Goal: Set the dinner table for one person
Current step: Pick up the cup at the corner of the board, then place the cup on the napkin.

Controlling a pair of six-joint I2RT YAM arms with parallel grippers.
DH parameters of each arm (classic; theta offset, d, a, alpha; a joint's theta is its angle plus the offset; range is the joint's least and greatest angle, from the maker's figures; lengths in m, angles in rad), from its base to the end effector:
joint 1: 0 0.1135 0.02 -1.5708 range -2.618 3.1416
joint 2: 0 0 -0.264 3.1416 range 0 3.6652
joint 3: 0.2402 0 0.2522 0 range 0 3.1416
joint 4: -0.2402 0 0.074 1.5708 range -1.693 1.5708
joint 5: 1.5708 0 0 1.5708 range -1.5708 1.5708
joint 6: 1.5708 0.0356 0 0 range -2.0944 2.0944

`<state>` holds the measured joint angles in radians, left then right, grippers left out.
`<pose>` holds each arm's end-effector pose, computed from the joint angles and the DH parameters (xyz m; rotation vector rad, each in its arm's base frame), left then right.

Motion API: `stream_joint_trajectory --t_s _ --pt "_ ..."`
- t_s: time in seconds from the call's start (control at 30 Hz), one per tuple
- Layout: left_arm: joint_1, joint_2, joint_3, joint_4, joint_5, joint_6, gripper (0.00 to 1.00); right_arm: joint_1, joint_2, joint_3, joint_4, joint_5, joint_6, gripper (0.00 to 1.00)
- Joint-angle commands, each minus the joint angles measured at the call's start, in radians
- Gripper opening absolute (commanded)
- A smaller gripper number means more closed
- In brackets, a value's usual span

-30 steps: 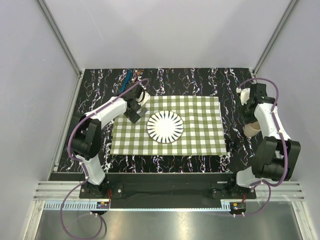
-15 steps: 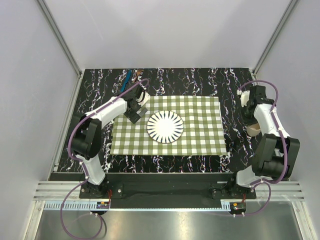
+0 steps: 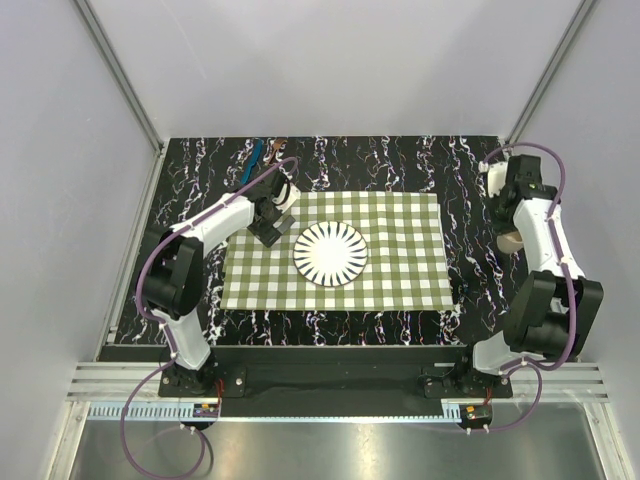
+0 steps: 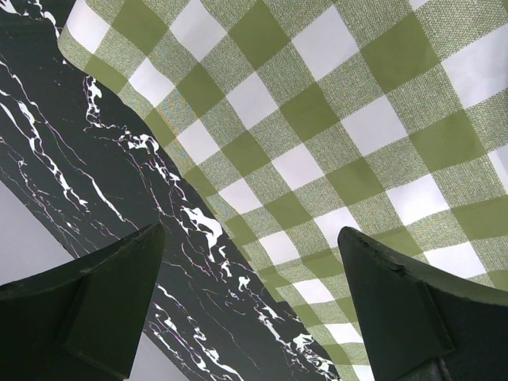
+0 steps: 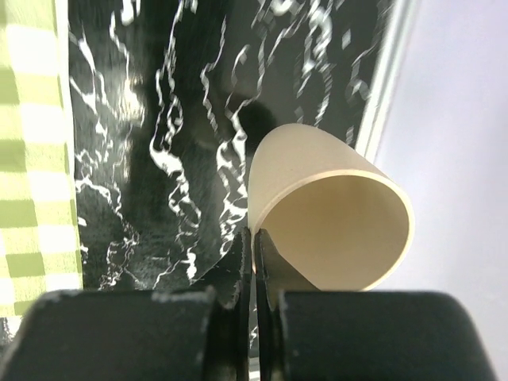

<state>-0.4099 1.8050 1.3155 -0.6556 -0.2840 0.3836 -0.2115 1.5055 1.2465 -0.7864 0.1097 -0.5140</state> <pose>0.3436 -0.1384 0.2095 0.9625 2.5122 0.3767 0.3021 -0.0688 0.2776 -0.3622 2.6372 -0.3906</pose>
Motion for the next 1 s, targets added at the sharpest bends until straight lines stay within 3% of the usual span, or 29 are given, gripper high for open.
stream_joint_trajectory --t_s 0.0,0.43,0.97 --pt "0.006 0.013 0.027 0.028 0.012 -0.014 0.99 -0.005 -0.016 0.108 -0.023 -0.031 -0.026 0.0" --pt "0.006 0.014 0.028 0.025 0.005 -0.009 0.99 0.018 0.145 0.301 -0.111 -0.145 -0.018 0.0" --pt "0.005 0.03 0.048 0.02 0.002 -0.012 0.99 0.233 0.294 0.43 -0.116 -0.084 -0.083 0.0"
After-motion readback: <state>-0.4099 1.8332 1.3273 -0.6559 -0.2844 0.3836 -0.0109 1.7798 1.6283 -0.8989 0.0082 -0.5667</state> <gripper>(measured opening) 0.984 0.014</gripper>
